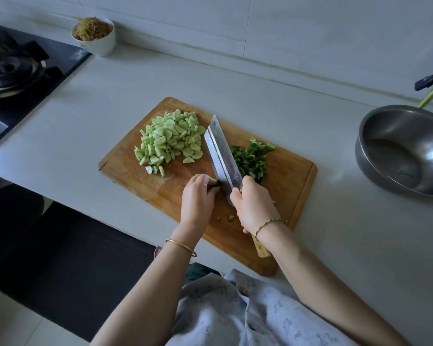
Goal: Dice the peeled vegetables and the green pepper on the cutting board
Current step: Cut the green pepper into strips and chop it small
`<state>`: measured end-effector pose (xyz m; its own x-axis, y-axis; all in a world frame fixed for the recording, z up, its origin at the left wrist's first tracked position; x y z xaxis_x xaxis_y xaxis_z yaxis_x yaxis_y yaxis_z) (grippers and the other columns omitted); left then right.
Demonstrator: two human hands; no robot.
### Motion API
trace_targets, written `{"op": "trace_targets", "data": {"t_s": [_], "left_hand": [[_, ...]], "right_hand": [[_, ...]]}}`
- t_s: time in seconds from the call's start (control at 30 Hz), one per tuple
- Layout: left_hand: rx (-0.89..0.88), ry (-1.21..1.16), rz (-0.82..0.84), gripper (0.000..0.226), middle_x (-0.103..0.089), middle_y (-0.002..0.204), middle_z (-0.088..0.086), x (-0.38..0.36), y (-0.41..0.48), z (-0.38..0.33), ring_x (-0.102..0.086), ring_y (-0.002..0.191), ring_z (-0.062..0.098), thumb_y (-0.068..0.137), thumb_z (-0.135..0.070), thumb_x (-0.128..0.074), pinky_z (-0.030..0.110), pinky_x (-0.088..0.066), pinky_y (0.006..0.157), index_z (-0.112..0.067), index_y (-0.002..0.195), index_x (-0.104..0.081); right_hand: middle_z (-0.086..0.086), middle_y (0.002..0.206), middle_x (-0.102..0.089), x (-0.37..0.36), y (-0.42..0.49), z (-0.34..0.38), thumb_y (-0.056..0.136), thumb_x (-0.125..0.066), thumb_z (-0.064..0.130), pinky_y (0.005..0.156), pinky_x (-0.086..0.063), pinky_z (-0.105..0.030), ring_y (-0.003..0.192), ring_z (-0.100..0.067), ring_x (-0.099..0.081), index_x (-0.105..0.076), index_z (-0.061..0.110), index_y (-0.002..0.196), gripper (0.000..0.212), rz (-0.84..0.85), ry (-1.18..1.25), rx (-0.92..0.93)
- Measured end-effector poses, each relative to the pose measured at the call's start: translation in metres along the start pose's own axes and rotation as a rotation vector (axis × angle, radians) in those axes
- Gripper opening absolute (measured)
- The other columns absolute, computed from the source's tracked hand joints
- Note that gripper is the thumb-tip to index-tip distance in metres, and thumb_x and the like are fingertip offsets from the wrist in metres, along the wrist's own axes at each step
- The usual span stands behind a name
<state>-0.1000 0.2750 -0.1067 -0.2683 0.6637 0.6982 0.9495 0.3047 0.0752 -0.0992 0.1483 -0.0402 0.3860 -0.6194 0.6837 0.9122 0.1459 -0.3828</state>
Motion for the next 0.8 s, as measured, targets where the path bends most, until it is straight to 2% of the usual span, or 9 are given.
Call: {"op": "trace_targets", "data": {"t_s": [0.2, 0.37, 0.4, 0.47, 0.53, 0.63, 0.67, 0.7, 0.8], "left_hand": [[0.019, -0.03, -0.028, 0.002, -0.063, 0.094, 0.004, 0.0, -0.002, 0.001, -0.052, 0.08, 0.009, 0.082, -0.001, -0.067, 0.011, -0.036, 0.071, -0.001, 0.084, -0.067], [-0.003, -0.028, -0.036, 0.002, -0.064, 0.091, 0.004, -0.002, -0.004, 0.001, -0.054, 0.079, 0.011, 0.083, -0.002, -0.067, 0.017, -0.041, 0.071, -0.001, 0.082, -0.065], [-0.014, -0.02, -0.035, 0.003, -0.063, 0.091, 0.005, -0.001, -0.005, 0.0, -0.055, 0.079, 0.013, 0.083, -0.002, -0.067, 0.018, -0.042, 0.071, -0.001, 0.082, -0.065], [-0.028, -0.011, -0.027, 0.004, -0.062, 0.091, 0.006, -0.002, -0.006, 0.001, -0.056, 0.08, 0.015, 0.083, -0.002, -0.067, 0.021, -0.044, 0.071, 0.0, 0.082, -0.063], [-0.027, -0.019, -0.023, 0.004, -0.06, 0.091, 0.005, -0.003, -0.004, 0.0, -0.054, 0.081, 0.015, 0.083, -0.001, -0.066, 0.023, -0.045, 0.072, -0.001, 0.082, -0.062], [-0.056, -0.008, -0.022, 0.004, -0.059, 0.092, 0.003, -0.002, 0.007, -0.004, -0.054, 0.083, 0.016, 0.084, -0.004, -0.066, 0.021, -0.045, 0.076, -0.004, 0.081, -0.063], [-0.071, 0.001, -0.007, 0.004, -0.063, 0.097, 0.003, -0.001, 0.01, -0.004, -0.057, 0.089, 0.017, 0.085, -0.005, -0.066, 0.017, -0.043, 0.081, -0.005, 0.088, -0.068], [-0.079, 0.022, 0.012, 0.013, -0.066, 0.104, 0.004, 0.0, 0.012, -0.004, -0.059, 0.097, 0.018, 0.085, -0.005, -0.066, 0.017, -0.041, 0.087, -0.006, 0.097, -0.071], [-0.146, 0.035, -0.013, 0.033, -0.065, 0.119, 0.006, 0.007, 0.008, -0.001, -0.057, 0.11, 0.021, 0.082, -0.005, -0.07, 0.031, -0.041, 0.098, -0.011, 0.114, -0.069]], "right_hand": [[-0.008, 0.093, -0.06, -0.006, 0.0, 0.001, 0.103, -0.036, 0.024, 0.069, -0.059, -0.045, 0.079, -0.026, -0.066, -0.046, 0.008, 0.109, 0.02, 0.014, -0.006, -0.032], [-0.005, 0.091, -0.055, -0.015, 0.006, -0.001, 0.102, -0.037, 0.024, 0.068, -0.06, -0.045, 0.081, -0.026, -0.066, -0.045, 0.009, 0.106, 0.018, -0.021, 0.035, -0.065], [-0.004, 0.089, -0.055, -0.016, 0.009, -0.003, 0.103, -0.038, 0.025, 0.066, -0.06, -0.043, 0.078, -0.025, -0.066, -0.044, 0.011, 0.103, 0.015, -0.027, 0.058, -0.074], [-0.004, 0.086, -0.055, -0.014, 0.015, -0.006, 0.103, -0.039, 0.026, 0.051, -0.058, -0.033, 0.065, -0.019, -0.062, -0.042, 0.013, 0.1, 0.013, -0.029, 0.146, -0.102], [-0.007, 0.082, -0.056, -0.008, 0.021, -0.008, 0.102, -0.039, 0.026, 0.038, -0.046, -0.023, 0.05, -0.013, -0.053, -0.045, 0.009, 0.102, 0.018, -0.041, 0.25, -0.104], [-0.007, 0.069, -0.051, 0.015, 0.025, -0.011, 0.102, -0.04, 0.023, 0.034, -0.039, -0.02, 0.04, -0.012, -0.042, -0.048, 0.006, 0.102, 0.018, -0.094, 0.401, -0.078], [-0.006, 0.066, -0.05, 0.024, 0.026, -0.013, 0.101, -0.04, 0.022, 0.033, -0.037, -0.02, 0.039, -0.013, -0.041, -0.047, 0.007, 0.098, 0.016, -0.112, 0.425, -0.064], [-0.006, 0.064, -0.05, 0.032, 0.027, -0.016, 0.101, -0.04, 0.022, 0.033, -0.036, -0.019, 0.037, -0.014, -0.041, -0.046, 0.01, 0.093, 0.015, -0.126, 0.429, -0.05], [-0.006, 0.061, -0.05, 0.046, 0.027, -0.023, 0.099, -0.041, 0.021, 0.033, -0.033, -0.02, 0.032, -0.015, -0.041, -0.041, 0.015, 0.081, 0.019, -0.144, 0.445, -0.02]]}}
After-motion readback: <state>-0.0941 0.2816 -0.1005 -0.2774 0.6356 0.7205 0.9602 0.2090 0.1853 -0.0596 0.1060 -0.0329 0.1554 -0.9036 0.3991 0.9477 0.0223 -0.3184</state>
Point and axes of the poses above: each hand's wrist, its own y-axis towards the middle knuckle, its own x-axis out of the back of the hand, z = x × y, the point moved 2 cm from there along y, towards the middle knuckle
